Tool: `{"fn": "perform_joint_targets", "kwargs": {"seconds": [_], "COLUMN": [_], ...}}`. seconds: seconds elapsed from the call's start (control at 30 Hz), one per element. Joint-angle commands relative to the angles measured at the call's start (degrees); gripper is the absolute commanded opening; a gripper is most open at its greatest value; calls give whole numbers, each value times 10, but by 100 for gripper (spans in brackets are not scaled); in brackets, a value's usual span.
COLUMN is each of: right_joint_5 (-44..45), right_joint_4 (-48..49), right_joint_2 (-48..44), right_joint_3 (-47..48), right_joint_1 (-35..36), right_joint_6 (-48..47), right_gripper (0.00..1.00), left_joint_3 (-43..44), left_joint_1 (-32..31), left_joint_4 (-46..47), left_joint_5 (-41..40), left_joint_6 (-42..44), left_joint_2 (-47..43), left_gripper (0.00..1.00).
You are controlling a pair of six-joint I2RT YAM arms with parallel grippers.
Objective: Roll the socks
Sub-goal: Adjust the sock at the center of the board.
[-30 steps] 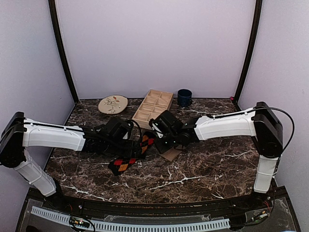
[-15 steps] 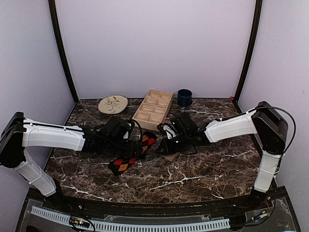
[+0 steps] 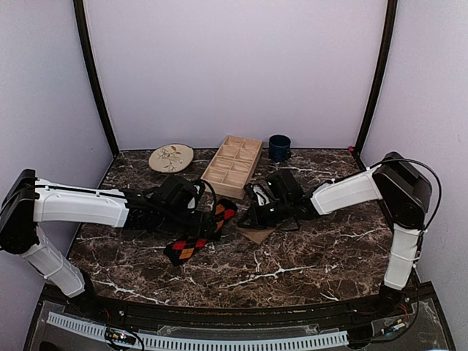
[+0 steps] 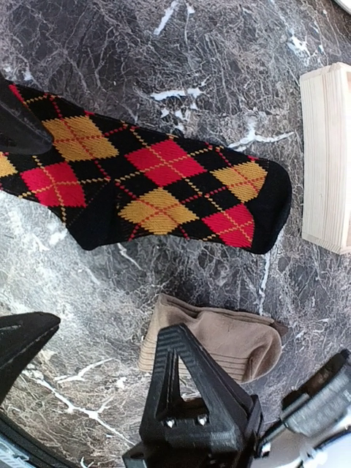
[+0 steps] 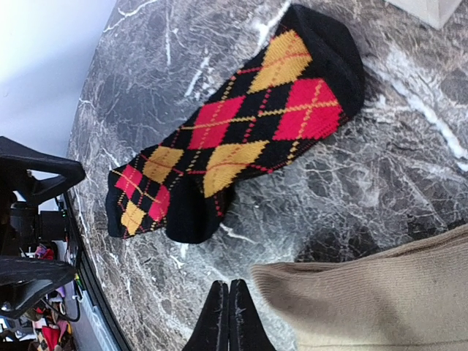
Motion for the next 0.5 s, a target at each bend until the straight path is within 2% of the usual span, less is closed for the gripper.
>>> {"fn": "perform_joint_targets", "kwargs": {"seconds": [0.0, 0.47], "right_joint_5": [-17, -12], "right_joint_4": [25, 12], "right_joint_2": [27, 72], "right_joint_3": [9, 7], "right_joint_1": [-6, -26], "right_joint_6": [5, 5], "right_gripper": [0, 0], "left_joint_3": [21, 40], "left_joint_1": [3, 5], "left_joint_4": [-13, -17], "left_joint_5": [3, 9], "left_joint_6": [12, 18], "left_joint_2": [1, 32], "left_gripper": [77, 77]}}
